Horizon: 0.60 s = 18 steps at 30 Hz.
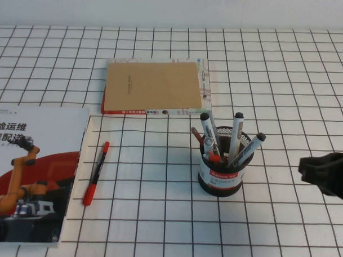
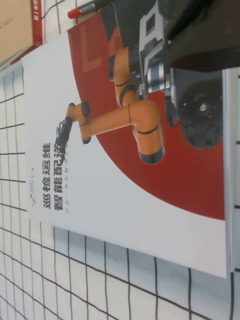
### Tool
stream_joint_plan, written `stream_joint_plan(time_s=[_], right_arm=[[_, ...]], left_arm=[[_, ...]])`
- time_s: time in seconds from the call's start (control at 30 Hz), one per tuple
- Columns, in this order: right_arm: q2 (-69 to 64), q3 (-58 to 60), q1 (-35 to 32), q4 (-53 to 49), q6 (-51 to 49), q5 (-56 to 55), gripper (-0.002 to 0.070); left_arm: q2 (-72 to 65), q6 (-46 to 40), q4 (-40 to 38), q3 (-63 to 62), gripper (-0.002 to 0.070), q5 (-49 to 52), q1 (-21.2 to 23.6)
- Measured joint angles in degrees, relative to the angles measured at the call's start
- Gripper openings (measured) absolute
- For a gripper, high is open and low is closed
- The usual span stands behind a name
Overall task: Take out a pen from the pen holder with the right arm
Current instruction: 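Take a marker out of the pen holder and lay it on the table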
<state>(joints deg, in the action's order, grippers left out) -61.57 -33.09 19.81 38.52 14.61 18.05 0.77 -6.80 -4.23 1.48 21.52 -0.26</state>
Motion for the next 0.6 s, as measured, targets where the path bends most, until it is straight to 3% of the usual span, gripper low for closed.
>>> stream_joint_plan(time_s=[0.27,0.43,0.6], right_arm=[[-4.6,2.6,13.7,2.8,0.0,-26.1,0.0019],[-4.9,9.2,20.8,1.7,-4.2,-47.2,0.0185],[-6.3,13.5,22.2,-3.7,-14.3,-59.5,0.0319]], left_arm=[[0.0,0.0,0.0,0.0,-0.0004,0.0,0.0],[0.0,0.0,0.0,0.0,-0.0004,0.0,0.0],[0.0,0.0,0.0,0.0,-0.0005,0.0,0.0]])
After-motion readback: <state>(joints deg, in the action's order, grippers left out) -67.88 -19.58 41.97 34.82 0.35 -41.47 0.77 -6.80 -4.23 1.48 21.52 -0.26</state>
